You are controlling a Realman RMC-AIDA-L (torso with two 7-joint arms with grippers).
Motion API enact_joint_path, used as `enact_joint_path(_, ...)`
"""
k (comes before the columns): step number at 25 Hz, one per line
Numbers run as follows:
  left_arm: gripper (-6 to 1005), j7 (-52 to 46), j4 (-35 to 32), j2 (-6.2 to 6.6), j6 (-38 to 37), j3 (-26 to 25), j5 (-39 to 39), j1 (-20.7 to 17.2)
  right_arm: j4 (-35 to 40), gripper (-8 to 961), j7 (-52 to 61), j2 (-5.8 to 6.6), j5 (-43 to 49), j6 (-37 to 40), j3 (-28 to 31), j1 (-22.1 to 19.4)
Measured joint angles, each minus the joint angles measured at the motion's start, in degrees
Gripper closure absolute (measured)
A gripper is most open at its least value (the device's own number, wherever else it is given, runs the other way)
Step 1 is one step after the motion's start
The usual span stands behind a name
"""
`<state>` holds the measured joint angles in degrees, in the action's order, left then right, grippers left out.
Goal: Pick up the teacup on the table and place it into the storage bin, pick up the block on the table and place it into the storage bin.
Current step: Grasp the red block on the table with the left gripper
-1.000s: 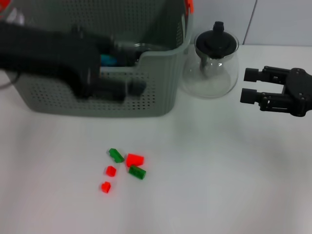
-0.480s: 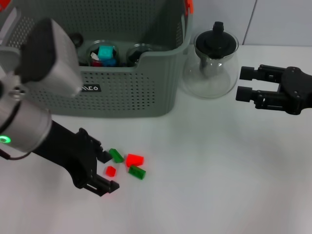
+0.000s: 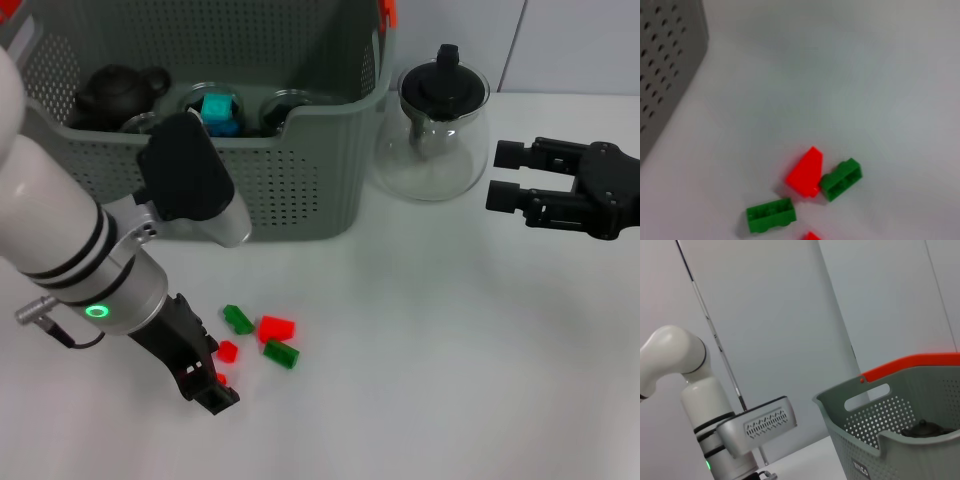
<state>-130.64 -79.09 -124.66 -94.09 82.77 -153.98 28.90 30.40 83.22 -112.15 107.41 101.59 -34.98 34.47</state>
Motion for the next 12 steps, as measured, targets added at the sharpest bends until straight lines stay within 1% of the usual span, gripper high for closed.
enact_joint_path(6,323,-2.6,1.57,-0.06,2.17,2.91,-2.0,0.3,0.0,163,0.02,0.0,0.09,0.0,0.0,-0.2)
enact_joint_path(12,323,-4.32,1.66,-0.12,2.37,4.48,-2.05,0.39,0.0,163,0.02,0.0,0.09,0.0,0.0,-0.29)
